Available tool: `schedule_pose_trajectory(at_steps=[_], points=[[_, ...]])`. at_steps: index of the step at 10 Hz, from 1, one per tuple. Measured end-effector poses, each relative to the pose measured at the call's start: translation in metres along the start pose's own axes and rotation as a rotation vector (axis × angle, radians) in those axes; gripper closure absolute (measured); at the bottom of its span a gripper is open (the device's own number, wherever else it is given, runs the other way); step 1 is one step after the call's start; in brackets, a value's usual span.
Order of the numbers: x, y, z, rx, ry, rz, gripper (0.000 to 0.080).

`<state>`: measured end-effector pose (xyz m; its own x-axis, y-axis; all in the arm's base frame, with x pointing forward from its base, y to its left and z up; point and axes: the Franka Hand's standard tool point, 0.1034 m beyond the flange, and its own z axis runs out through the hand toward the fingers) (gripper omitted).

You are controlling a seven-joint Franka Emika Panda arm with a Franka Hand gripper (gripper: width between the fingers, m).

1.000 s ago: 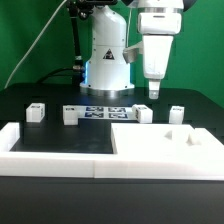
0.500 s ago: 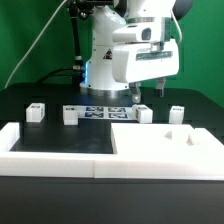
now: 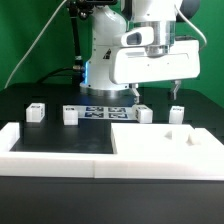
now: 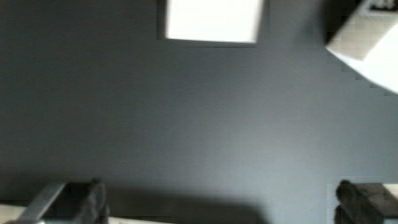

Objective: Assemble one leg

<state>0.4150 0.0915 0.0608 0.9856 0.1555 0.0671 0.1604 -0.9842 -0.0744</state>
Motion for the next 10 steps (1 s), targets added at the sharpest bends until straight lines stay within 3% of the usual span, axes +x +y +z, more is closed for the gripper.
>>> schedule_pose_trajectory(at_steps=[3,5,8,10], points=[[0.003,-0.016,0.002,0.012,0.001,0.234,0.0150],[0.003,-0.016,0.002,0.018,0.000,0.350,0.0150],[-0.001,-0.019,0.003,0.020,0.002,0.382,0.0150],[-0.009,-0.036,0.007,0.023,0.002,0.360,0.0150]])
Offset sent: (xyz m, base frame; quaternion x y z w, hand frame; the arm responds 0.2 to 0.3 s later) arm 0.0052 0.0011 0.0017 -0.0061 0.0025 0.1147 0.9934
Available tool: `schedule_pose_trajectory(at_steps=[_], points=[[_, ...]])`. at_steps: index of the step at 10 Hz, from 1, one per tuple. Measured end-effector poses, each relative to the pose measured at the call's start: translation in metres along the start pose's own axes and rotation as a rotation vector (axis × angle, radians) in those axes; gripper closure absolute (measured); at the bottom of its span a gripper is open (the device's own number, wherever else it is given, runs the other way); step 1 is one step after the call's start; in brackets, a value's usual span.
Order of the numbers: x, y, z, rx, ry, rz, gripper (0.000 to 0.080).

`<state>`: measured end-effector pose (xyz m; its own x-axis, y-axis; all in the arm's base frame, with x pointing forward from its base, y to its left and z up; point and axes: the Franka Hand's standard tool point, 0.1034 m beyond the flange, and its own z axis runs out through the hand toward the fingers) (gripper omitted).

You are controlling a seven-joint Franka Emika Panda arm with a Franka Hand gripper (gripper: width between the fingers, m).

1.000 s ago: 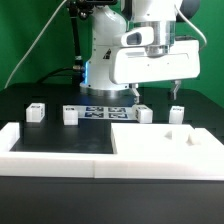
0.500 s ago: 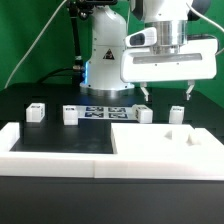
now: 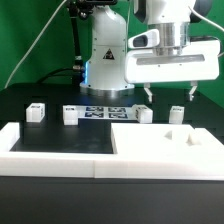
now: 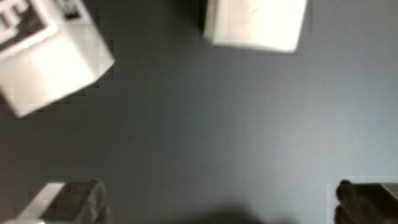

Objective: Assemble one leg

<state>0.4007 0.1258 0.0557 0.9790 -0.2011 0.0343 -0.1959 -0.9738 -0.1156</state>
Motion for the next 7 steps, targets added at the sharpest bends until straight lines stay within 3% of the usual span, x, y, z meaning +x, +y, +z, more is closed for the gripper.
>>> schedule_pose_trajectory(at_steps=[2,5,7], points=[[-0.006,-0.007,0.001,-0.009,-0.061,-0.004,0.0150],[-0.004,-0.003,0.000,-0.027,-0.238,-0.018,0.0150],[-0.014,-0.005,0.002,-0.042,-0.387,-0.018,0.0150]])
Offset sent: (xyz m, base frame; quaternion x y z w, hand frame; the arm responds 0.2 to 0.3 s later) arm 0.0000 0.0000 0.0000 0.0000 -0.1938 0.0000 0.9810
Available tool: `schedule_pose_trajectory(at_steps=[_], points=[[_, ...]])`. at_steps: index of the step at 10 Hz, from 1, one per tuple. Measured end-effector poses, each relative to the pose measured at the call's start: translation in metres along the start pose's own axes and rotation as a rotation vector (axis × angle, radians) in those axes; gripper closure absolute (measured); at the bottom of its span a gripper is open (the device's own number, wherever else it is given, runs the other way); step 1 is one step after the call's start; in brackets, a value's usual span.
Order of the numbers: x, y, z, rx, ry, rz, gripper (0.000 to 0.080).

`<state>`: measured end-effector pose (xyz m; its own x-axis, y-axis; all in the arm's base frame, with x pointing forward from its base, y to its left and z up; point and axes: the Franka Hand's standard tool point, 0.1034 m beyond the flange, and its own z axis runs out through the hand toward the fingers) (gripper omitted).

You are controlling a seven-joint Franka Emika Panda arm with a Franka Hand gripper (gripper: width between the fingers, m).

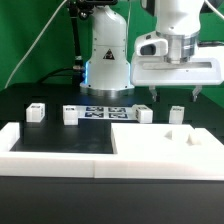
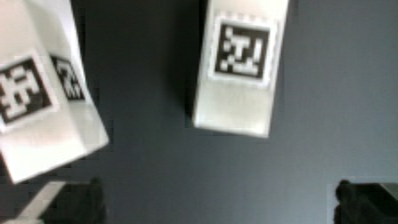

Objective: Assemble one leg

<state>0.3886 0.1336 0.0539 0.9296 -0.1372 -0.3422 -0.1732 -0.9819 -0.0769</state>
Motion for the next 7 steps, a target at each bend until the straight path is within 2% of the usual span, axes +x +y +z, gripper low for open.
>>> schedule_pose_trajectory(at_steps=[4,7], points=[[-0.002,-0.007,0.005,-0.008,-0.269,0.000,0.0150],[-0.002,-0.005,0.020,-0.012,-0.415,0.014,0.0150]])
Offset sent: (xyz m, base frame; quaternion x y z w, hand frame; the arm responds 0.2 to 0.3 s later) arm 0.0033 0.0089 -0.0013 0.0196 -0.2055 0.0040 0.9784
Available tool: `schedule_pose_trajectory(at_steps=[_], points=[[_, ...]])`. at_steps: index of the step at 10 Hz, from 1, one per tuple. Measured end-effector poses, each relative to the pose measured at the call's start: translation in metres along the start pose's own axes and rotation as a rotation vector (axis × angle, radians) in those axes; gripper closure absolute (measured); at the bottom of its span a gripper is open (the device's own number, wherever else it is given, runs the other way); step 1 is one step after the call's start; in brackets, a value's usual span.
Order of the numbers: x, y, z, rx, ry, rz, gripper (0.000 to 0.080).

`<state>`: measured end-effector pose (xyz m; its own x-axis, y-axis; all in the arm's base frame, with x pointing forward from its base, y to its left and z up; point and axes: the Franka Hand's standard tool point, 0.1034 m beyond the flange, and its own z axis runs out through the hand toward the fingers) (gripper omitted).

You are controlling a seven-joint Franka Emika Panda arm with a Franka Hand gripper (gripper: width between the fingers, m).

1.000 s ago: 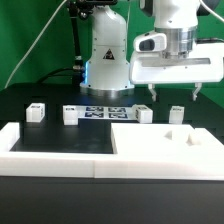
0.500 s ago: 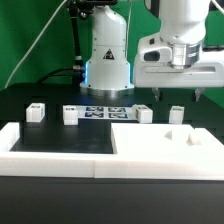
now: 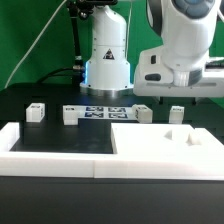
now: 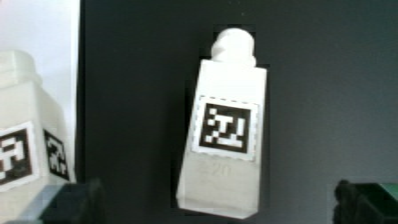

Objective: Assemble one leg

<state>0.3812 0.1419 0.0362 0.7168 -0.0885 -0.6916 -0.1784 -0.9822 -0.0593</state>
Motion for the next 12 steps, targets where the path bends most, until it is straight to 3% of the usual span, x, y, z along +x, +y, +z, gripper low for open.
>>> schedule_pose_trajectory(at_steps=[10,11,12], points=[[0.001,0.003,0.039,-0.016,-0.053,0.022,0.0150],[0.000,0.002,0.040,-0.020,-0.055,0.019,0.0174],[0.000,0.001,0.040,-0.022,-0.055,0.017,0.0305]])
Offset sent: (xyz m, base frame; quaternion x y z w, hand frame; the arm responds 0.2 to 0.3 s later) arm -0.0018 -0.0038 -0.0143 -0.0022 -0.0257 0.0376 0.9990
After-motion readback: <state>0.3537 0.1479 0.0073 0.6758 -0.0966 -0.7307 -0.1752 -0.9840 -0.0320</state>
